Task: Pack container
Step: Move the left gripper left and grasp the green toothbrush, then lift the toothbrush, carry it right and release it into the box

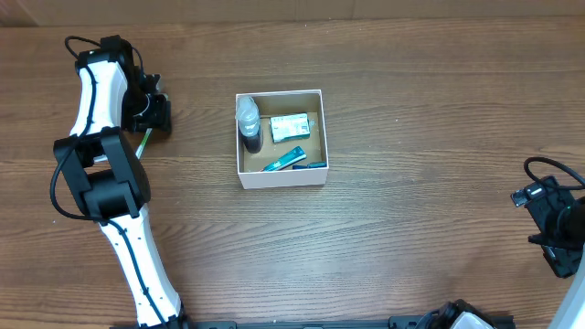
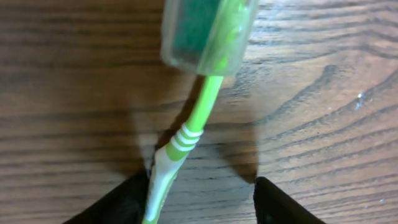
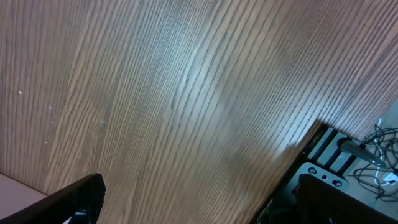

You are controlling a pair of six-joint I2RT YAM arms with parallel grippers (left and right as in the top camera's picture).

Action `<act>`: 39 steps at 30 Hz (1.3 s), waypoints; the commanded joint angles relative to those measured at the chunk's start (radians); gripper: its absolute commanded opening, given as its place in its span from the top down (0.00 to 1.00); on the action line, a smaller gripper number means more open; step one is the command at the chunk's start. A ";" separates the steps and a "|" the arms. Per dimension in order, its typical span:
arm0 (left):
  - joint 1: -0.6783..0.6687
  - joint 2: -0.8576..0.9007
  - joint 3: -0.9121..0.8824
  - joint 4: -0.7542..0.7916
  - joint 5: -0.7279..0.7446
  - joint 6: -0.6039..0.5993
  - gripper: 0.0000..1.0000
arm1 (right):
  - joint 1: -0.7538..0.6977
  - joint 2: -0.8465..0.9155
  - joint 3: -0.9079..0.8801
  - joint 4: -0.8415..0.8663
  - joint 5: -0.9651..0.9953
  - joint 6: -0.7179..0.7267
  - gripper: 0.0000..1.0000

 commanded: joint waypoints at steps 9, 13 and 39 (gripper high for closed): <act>-0.026 0.016 -0.037 -0.071 0.123 -0.116 0.83 | -0.003 -0.003 0.007 0.004 0.001 0.001 0.00; -0.045 0.016 -0.037 -0.075 0.123 -0.116 0.94 | -0.003 -0.003 0.007 0.004 0.002 0.001 0.00; -0.098 -0.091 0.630 -0.449 0.370 -0.121 0.96 | -0.003 -0.003 0.007 0.004 0.002 0.001 0.00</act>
